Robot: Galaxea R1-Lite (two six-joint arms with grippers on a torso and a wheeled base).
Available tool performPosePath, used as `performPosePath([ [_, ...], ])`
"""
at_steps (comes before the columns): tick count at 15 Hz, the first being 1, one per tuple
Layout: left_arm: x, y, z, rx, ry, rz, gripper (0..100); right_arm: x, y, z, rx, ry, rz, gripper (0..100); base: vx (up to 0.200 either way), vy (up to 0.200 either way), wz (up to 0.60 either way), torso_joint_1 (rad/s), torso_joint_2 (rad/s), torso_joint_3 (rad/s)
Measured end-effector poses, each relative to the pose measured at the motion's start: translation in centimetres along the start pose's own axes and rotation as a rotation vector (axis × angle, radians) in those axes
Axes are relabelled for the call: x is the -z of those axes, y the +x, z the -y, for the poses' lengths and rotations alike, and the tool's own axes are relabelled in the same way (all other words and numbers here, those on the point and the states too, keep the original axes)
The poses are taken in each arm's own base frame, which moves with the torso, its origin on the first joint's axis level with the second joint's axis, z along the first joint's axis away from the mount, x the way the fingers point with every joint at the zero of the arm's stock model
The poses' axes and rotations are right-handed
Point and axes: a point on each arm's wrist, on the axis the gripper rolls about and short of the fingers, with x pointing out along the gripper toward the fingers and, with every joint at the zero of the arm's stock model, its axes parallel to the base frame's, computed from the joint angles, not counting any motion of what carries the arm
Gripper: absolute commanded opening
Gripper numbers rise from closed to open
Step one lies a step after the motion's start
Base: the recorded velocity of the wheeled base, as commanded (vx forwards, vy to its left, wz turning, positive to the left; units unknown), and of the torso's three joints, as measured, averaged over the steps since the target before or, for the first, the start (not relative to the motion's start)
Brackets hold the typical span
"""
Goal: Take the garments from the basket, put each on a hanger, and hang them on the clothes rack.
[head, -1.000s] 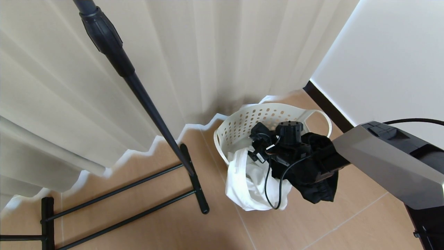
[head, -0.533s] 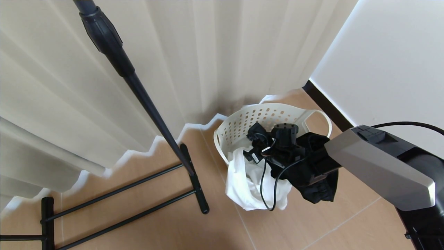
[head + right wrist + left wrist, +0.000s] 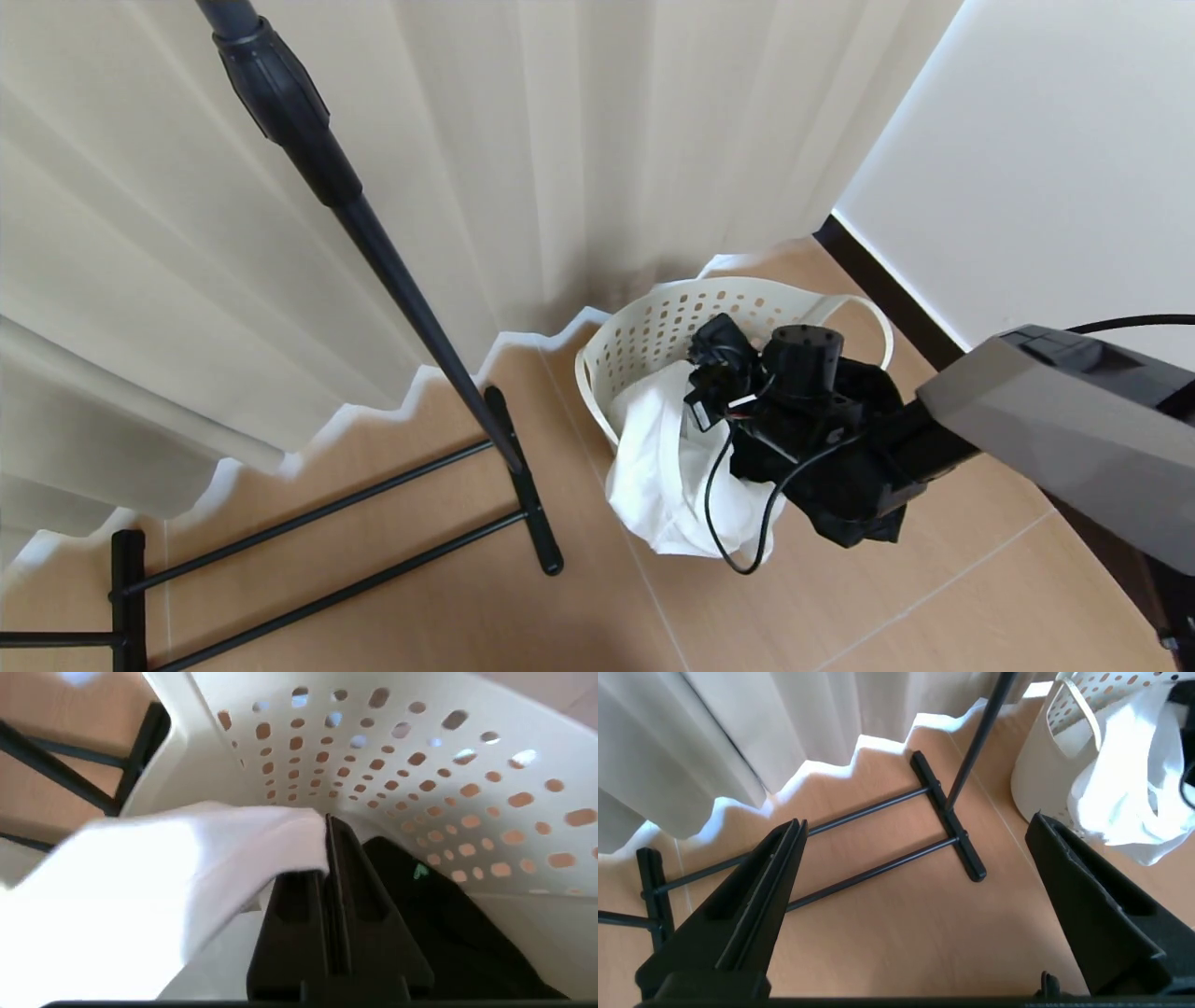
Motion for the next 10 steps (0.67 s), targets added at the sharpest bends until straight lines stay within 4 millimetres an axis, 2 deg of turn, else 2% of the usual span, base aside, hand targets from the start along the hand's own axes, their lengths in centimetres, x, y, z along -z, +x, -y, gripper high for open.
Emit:
performPosePath([
  [3, 0.0, 0.0, 0.0, 0.002, 0.001, 0.000, 100, -4.0, -5.2, -0.3, -0.017, 0.047, 0.051, 0, 0.000, 0.000, 0.00, 0.000, 0.00, 0.000],
  [7, 0.0, 0.0, 0.0, 0.003, 0.001, 0.000, 100, -10.1, -14.4, -1.8, -0.079, 0.107, 0.172, 0, 0.000, 0.000, 0.00, 0.000, 0.00, 0.000],
  [10, 0.0, 0.0, 0.0, 0.003, 0.001, 0.000, 100, -13.5, -21.0, -2.5, -0.158, 0.150, 0.244, 0, 0.000, 0.000, 0.00, 0.000, 0.00, 0.000],
])
